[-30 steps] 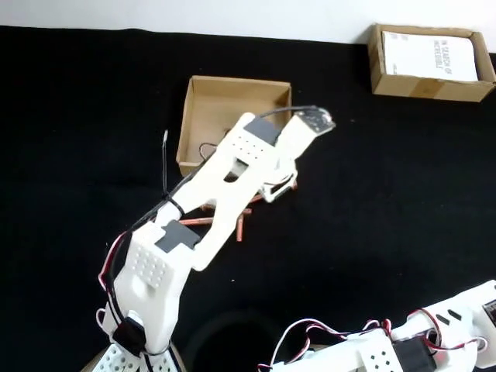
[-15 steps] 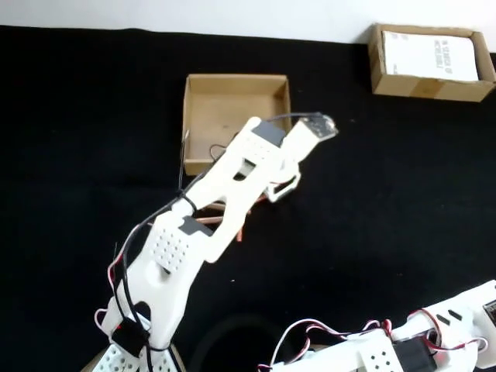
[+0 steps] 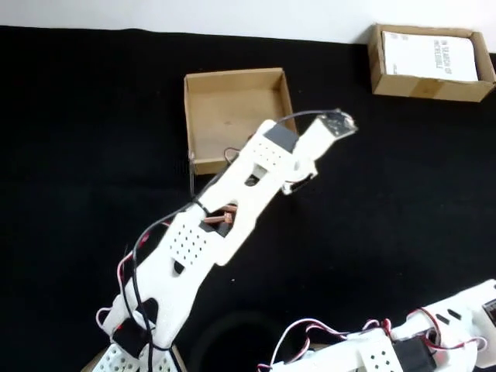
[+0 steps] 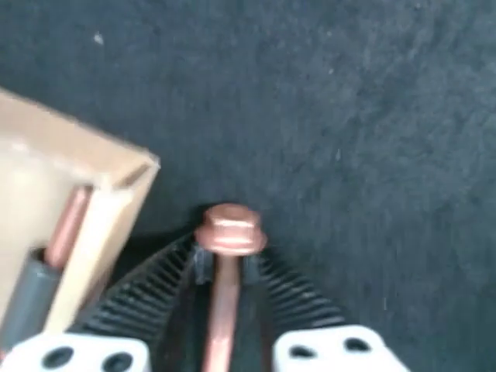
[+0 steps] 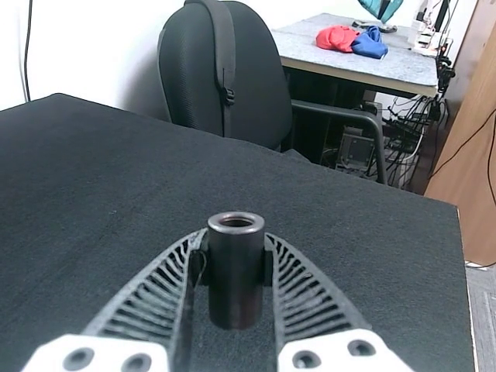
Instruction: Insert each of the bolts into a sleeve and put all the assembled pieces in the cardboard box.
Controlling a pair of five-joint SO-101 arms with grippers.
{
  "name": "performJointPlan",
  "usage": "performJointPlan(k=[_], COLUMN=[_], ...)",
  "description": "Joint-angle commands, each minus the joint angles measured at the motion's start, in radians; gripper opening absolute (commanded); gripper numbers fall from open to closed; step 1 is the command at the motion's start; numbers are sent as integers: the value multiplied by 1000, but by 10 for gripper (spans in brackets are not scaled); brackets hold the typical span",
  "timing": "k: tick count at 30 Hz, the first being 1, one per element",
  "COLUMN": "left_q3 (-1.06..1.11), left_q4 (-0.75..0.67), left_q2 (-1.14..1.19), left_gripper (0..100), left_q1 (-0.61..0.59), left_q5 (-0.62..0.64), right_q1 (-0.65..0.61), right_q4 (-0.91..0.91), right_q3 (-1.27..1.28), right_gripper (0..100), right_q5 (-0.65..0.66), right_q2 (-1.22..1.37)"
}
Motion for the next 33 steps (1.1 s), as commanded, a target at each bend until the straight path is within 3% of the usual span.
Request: performJointPlan(k=[1,8,16,19,26,33], left_q3=[-39,-133,-547,-679,-656,-654], left_q4=[-9,178,414,430,436,437], left_q2=[7,-31,-160,-208,-504,-783], left_gripper=[7,8,8,8,8,8], left_q1=[-13,19,64,47,-36,-97], left_q5=[-6,35,196,198,204,204], right_q1=[-13,-71,-403,-553,-911,-1098], right_q4=[-25,-25,-19,25,317,409], right_q3=[131,111,-13,-62,-193,-186], right_gripper=[6,6,6,6,6,6], right_q5=[8,3,2,2,2,2], right_q2=[-15,-16,-16,-16,-16,-16])
